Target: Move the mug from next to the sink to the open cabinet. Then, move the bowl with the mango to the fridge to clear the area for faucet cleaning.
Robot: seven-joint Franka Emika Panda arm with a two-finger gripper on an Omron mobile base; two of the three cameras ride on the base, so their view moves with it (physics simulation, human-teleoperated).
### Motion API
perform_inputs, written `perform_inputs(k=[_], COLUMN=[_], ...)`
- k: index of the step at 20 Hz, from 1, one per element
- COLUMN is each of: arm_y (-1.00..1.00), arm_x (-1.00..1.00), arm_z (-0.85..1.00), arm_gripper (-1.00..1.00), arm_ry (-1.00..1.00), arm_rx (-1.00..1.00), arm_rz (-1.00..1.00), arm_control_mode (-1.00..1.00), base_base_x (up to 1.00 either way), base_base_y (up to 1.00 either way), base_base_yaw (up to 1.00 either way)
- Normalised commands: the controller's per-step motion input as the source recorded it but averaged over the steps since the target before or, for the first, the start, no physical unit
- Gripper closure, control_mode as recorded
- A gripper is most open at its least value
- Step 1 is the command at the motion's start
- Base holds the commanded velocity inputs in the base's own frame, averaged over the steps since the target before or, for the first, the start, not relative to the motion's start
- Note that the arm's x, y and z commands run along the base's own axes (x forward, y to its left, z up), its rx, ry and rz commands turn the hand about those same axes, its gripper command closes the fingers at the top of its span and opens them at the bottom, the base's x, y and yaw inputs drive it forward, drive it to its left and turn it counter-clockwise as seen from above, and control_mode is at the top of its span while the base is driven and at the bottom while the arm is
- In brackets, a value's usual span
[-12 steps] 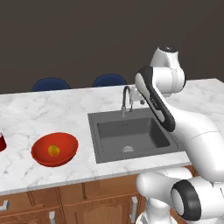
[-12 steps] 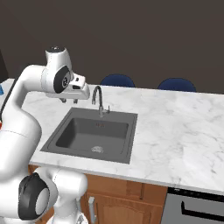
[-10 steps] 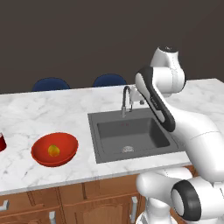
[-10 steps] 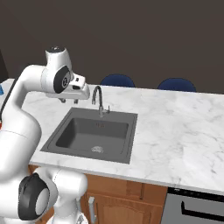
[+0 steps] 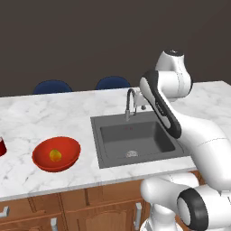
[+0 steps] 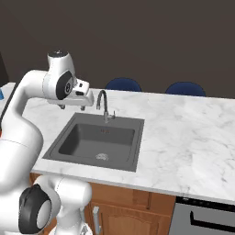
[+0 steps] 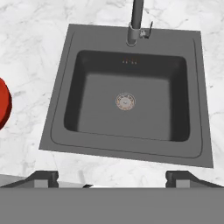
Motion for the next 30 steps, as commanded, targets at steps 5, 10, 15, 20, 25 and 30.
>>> perform_inputs(k=[5, 10, 15, 20, 25, 30], arm_y=[0.2, 0.0, 0.0, 0.0, -0.24, -0.43], arm_x=[-0.19, 0.0, 0.0, 0.0, 0.03, 0.08], arm_z=[-0.03, 0.0, 0.0, -0.06, -0.63, -0.7], arm_gripper=[-1.0, -1.0, -1.0, -1.0, -1.0, -1.0], arm_ry=[0.0, 0.0, 0.0, 0.0, 0.03, 0.04], arm_rx=[0.01, 0.0, 0.0, 0.0, 0.1, 0.24], arm_rz=[0.0, 0.0, 0.0, 0.0, 0.0, 0.0], arm_control_mode=[-1.0, 1.0, 1.0, -1.0, -1.0, -1.0], base_base_x=[0.0, 0.02, 0.24, 0.09, 0.0, 0.0], base_base_y=[0.0, 0.93, 0.99, 0.38, 0.0, 0.0], base_base_yaw=[0.0, 0.0, 0.0, 0.0, 0.0, 0.0])
